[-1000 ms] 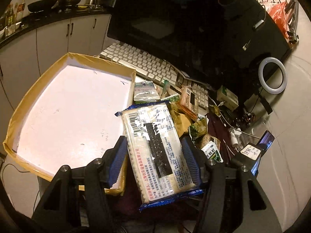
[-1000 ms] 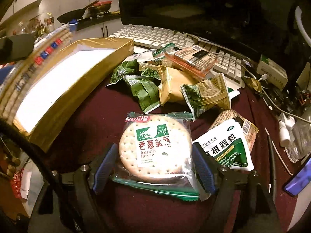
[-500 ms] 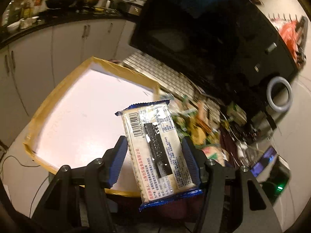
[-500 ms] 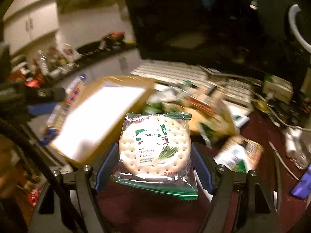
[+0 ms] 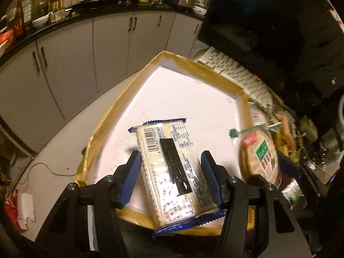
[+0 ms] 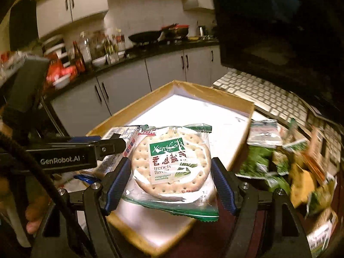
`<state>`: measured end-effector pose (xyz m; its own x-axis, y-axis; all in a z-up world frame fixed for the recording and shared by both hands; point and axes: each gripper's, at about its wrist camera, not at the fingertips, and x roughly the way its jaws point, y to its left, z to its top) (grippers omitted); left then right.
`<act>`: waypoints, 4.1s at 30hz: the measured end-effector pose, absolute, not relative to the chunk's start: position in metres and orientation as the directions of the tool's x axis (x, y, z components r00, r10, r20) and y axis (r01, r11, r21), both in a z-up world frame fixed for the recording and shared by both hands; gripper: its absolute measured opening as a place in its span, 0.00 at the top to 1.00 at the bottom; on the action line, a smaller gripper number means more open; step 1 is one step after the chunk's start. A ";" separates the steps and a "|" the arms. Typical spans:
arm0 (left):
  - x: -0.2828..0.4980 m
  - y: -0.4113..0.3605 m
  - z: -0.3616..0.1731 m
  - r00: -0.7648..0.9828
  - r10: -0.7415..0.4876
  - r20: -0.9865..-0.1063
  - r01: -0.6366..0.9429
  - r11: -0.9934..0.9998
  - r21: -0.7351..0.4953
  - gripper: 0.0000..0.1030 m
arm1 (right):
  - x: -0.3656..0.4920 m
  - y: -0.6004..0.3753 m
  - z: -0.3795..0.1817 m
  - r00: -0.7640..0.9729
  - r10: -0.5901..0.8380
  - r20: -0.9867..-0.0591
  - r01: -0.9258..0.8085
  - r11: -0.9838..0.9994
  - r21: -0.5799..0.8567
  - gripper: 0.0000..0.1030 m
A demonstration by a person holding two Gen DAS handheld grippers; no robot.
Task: Organize snacks
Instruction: 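Carry both packs into the tray and open both tools to release them, then move the right tool to the white-green sachet and grasp it, then grasp a small yellow sachet with the left tool while the right tool holds its sachet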
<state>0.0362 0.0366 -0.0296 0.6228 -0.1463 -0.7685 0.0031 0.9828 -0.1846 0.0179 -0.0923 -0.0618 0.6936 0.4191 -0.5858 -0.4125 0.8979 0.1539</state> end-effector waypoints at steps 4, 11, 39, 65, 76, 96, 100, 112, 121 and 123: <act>0.048 0.044 -0.036 0.610 -0.093 -0.787 -0.019 0.991 -0.131 0.43 | 0.027 -0.071 -0.073 0.678 0.382 -0.628 -0.418 0.903 0.098 0.27; 0.051 0.050 -0.043 0.589 -0.106 -0.801 -0.008 0.991 -0.137 0.47 | 0.036 -0.054 -0.089 0.633 0.345 -0.694 -0.434 0.900 0.052 0.26; -0.004 -0.033 0.005 0.650 -0.286 -0.704 0.187 0.958 -0.217 0.19 | -0.062 -0.198 -0.068 0.714 0.481 -0.509 -0.298 0.866 0.401 0.23; -0.022 -0.096 -0.004 0.593 -0.365 -0.718 0.330 0.923 -0.196 0.19 | -0.099 -0.282 -0.091 0.785 0.201 -0.586 0.092 0.898 0.431 0.38; -0.025 -0.107 -0.005 0.588 -0.362 -0.724 0.348 0.921 -0.177 0.19 | -0.100 -0.297 -0.098 0.770 0.154 -0.619 0.184 0.876 0.446 0.47; -0.019 -0.134 -0.011 0.570 -0.355 -0.741 0.396 0.909 -0.130 0.19 | -0.078 -0.310 -0.121 0.733 0.113 -0.671 0.269 0.857 0.439 0.84; -0.010 -0.159 -0.015 0.556 -0.352 -0.753 0.440 0.893 -0.093 0.19 | -0.085 -0.313 -0.117 0.766 0.143 -0.627 0.215 0.862 0.460 0.86; 0.027 -0.256 -0.035 0.492 -0.368 -0.789 0.606 0.795 0.007 0.19 | -0.102 -0.336 -0.116 0.809 0.109 -0.577 0.235 0.841 0.488 0.85; 0.050 -0.308 -0.065 0.448 -0.320 -0.835 0.680 0.728 0.085 0.39 | -0.101 -0.340 -0.124 0.779 0.113 -0.617 0.274 0.823 0.498 0.85; 0.047 -0.310 -0.067 0.461 -0.309 -0.832 0.679 0.727 0.106 0.51 | -0.101 -0.340 -0.125 0.780 0.118 -0.615 0.274 0.819 0.505 0.85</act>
